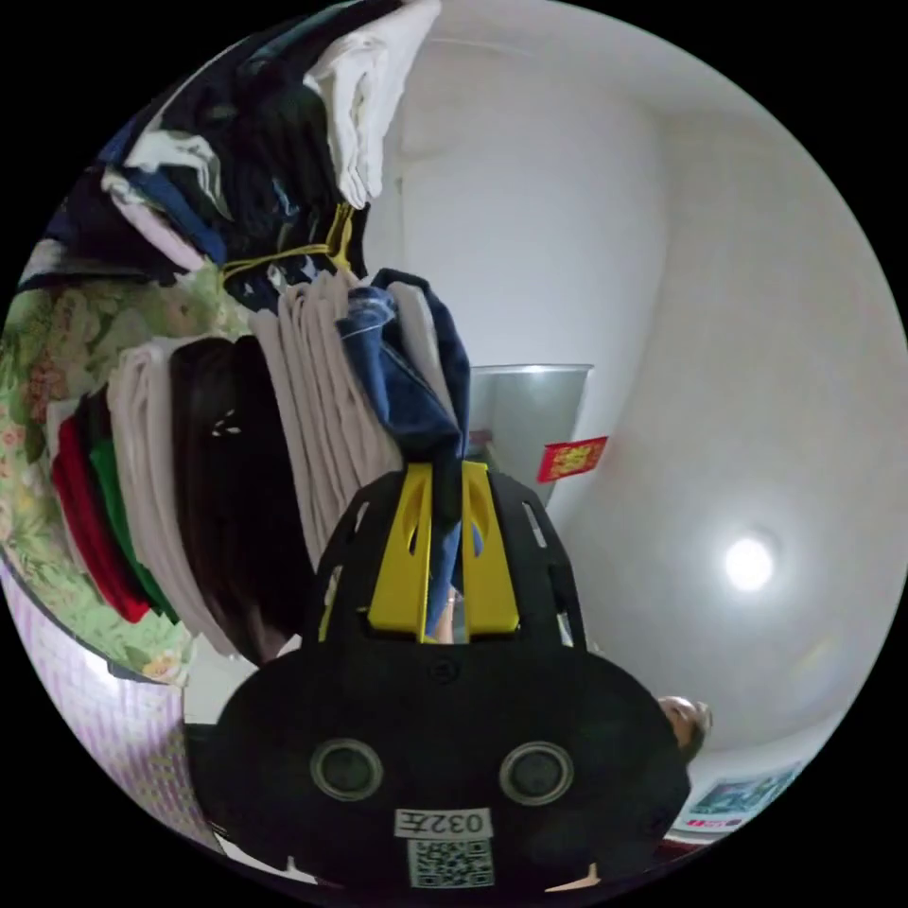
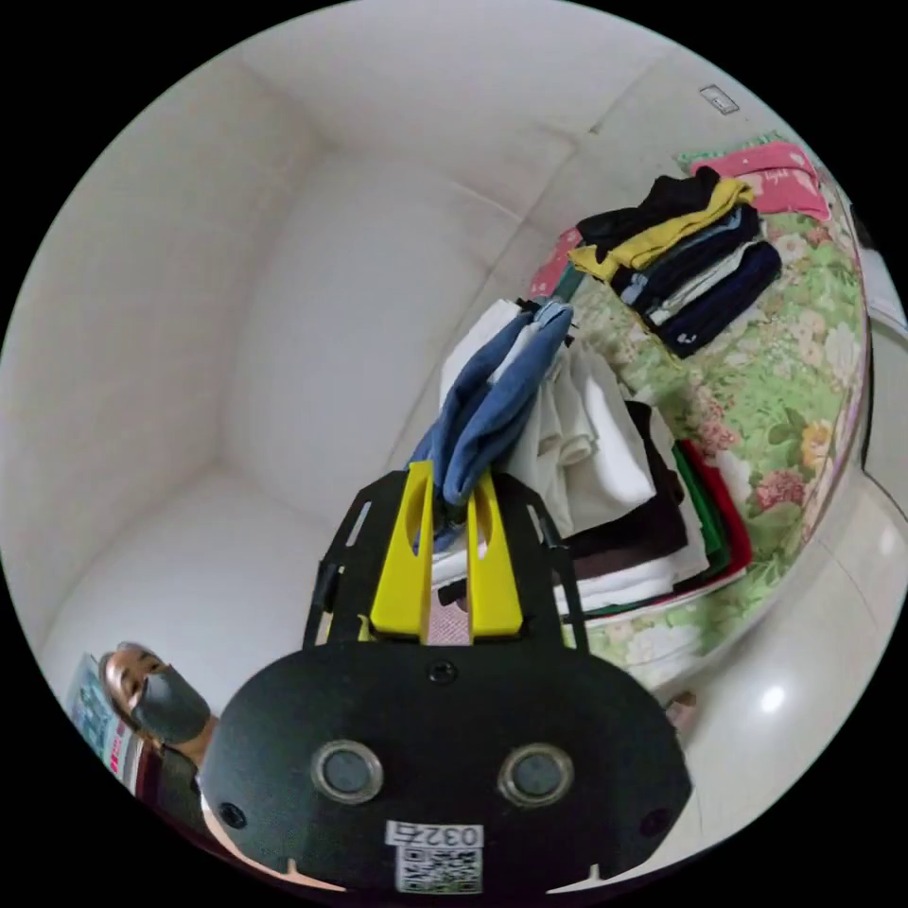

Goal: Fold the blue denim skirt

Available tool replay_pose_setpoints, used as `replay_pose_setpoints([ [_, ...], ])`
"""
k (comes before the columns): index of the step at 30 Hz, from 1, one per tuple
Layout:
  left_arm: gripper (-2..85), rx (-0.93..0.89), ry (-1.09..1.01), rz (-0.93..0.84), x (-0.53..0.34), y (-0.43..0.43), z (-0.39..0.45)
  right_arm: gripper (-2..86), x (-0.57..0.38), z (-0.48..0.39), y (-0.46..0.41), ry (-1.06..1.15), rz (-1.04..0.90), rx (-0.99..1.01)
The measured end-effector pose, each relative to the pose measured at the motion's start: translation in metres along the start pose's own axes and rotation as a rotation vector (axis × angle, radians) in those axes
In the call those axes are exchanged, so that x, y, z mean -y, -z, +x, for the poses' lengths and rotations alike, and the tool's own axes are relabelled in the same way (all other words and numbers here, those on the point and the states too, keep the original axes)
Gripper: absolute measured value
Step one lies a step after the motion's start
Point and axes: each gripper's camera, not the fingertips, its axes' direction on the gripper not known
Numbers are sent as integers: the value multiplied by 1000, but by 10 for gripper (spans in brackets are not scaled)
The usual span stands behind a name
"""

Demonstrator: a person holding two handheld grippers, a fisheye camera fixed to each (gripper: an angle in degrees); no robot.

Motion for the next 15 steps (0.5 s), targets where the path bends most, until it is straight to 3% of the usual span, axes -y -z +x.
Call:
replay_pose_setpoints([
  [9, 11, -67, -109, -41, -11, 31, 80, 52, 31, -38, 23, 183, 19, -14],
  [15, 35, 190, -142, -12, -46, 48, 64, 52, 17, 42, 20, 32, -1, -16],
])
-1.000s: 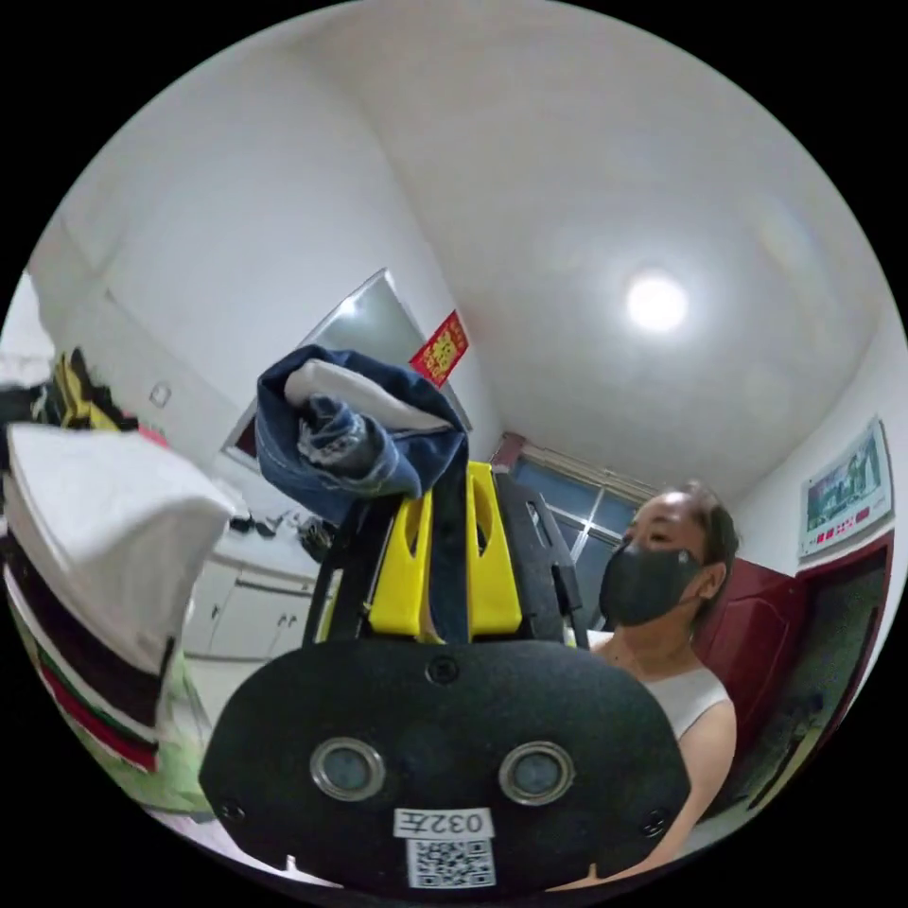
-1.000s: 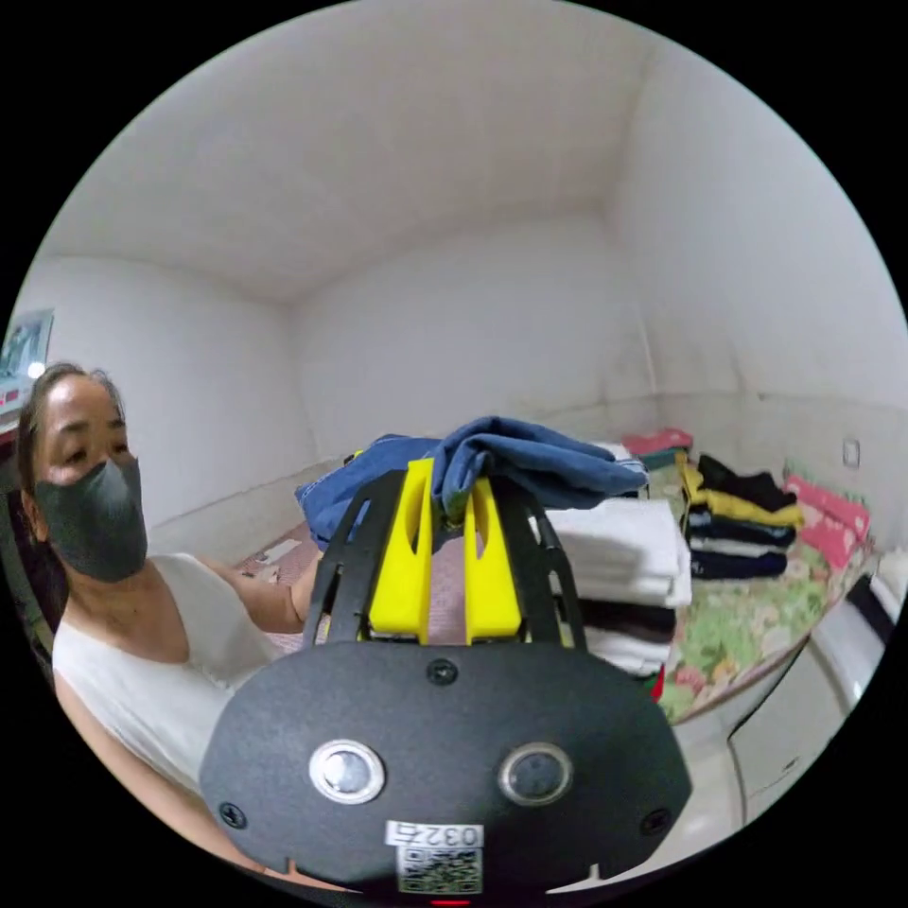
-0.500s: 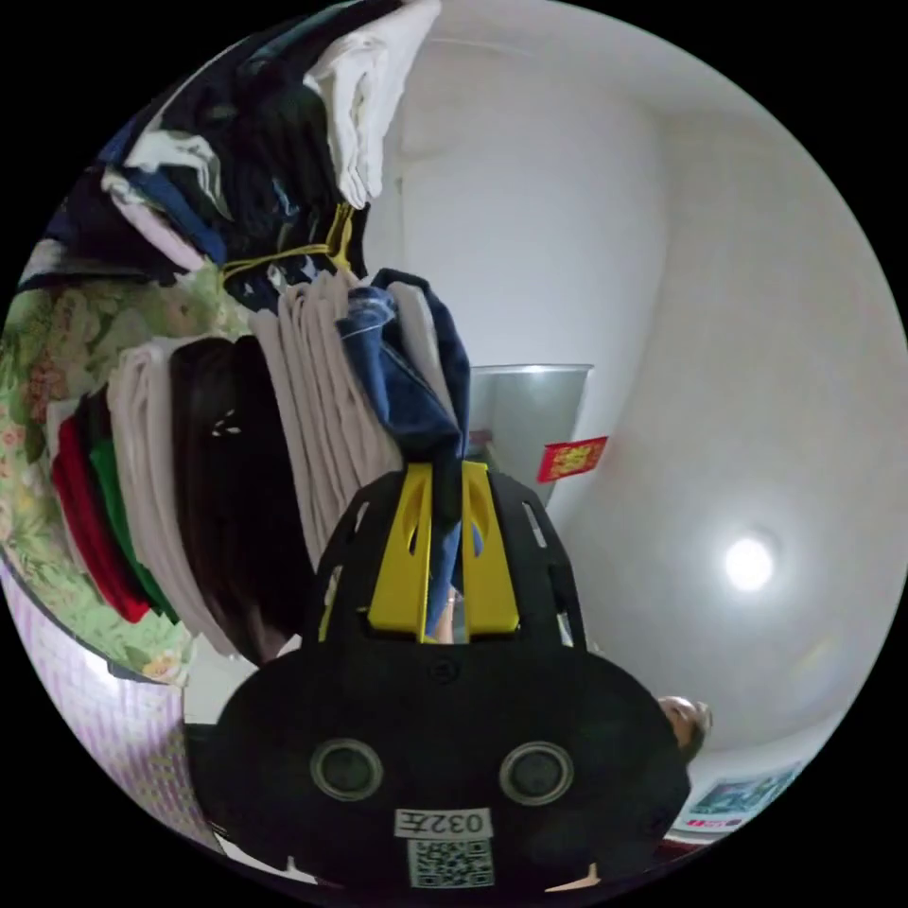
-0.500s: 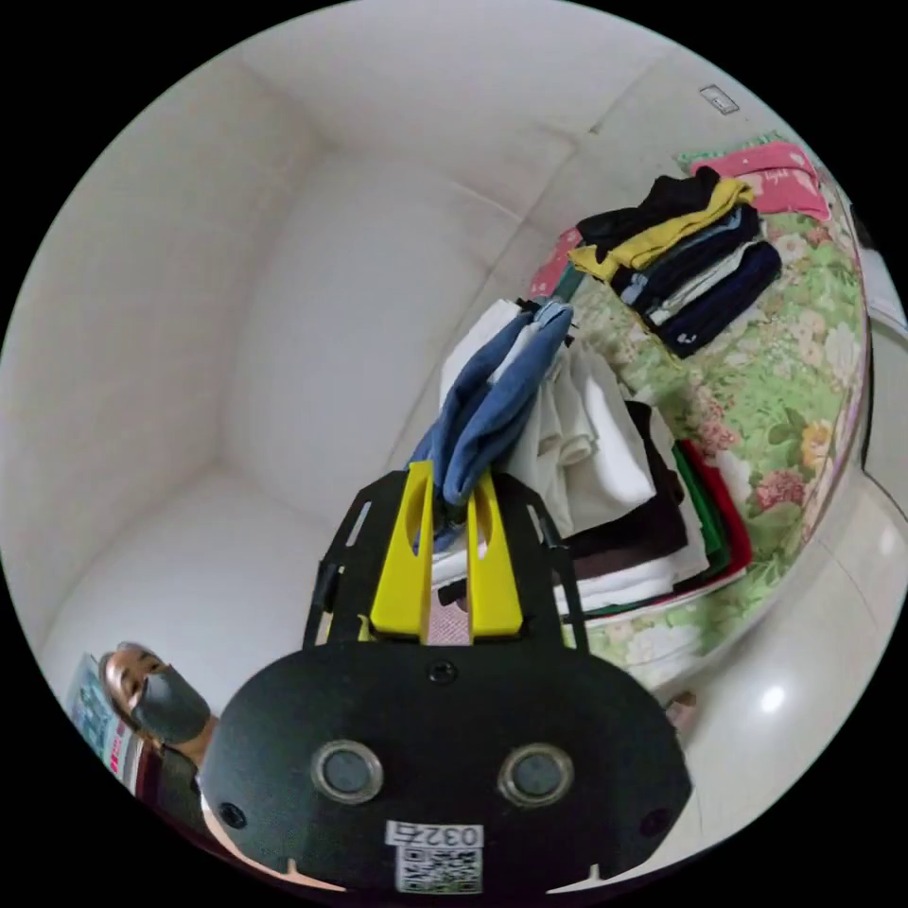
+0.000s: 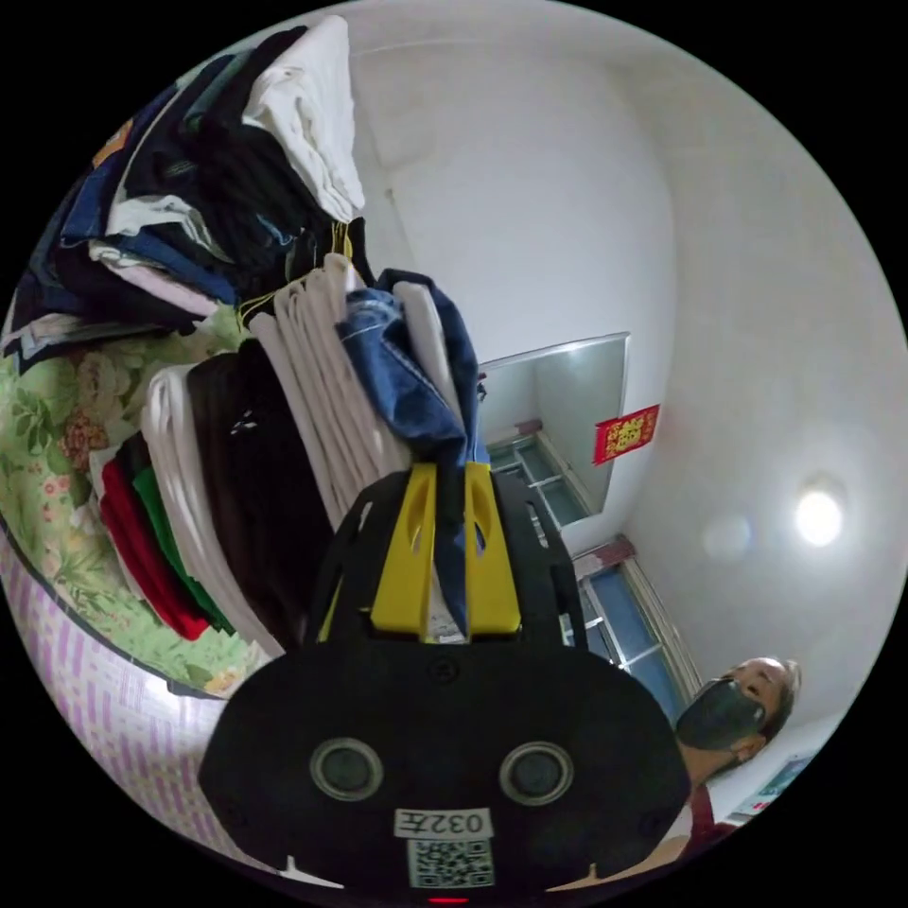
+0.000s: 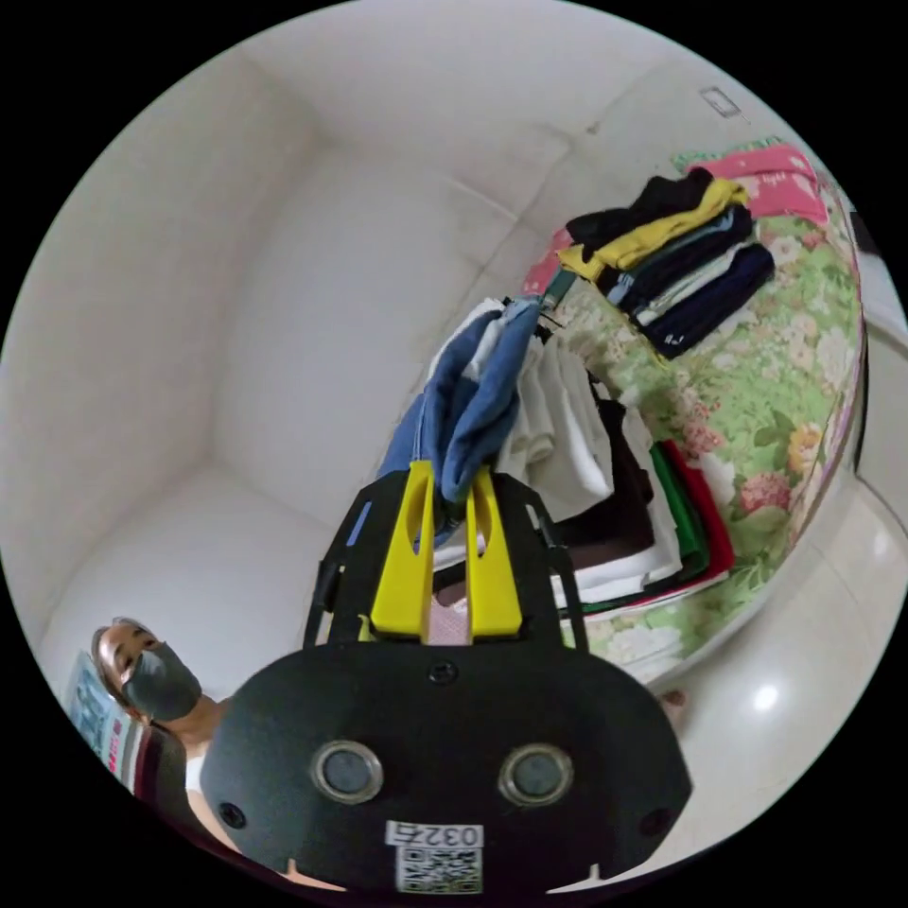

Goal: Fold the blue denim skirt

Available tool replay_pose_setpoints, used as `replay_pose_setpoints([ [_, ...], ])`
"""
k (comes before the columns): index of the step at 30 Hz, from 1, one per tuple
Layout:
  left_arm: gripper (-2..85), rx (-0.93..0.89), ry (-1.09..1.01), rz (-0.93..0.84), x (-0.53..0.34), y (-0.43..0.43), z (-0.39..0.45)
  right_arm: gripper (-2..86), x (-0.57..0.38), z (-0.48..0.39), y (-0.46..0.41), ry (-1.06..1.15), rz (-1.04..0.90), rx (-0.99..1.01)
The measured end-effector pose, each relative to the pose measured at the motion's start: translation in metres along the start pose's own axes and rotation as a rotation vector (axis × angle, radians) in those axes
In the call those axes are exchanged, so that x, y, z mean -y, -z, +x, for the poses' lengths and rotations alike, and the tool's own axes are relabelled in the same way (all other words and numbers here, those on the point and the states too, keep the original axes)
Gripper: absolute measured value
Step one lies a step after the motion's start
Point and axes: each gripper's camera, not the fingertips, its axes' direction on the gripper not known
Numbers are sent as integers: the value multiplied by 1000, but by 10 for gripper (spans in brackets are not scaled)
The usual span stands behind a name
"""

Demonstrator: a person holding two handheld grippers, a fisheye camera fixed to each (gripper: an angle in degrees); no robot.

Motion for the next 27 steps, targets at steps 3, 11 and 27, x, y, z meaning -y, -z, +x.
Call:
replay_pose_setpoints([
  [3, 42, -46, -33, 34, -13, 7, -3, 54, -11, 30, -6, -48, 39, 127],
  [11, 23, 63, -180, 167, -68, 49, 55, 120, -51, 3, 27, 16, 226, 152],
  [27, -9, 577, -949, 208, -235, -141, 217, -9, -155, -131, -77, 671, 260, -318],
])
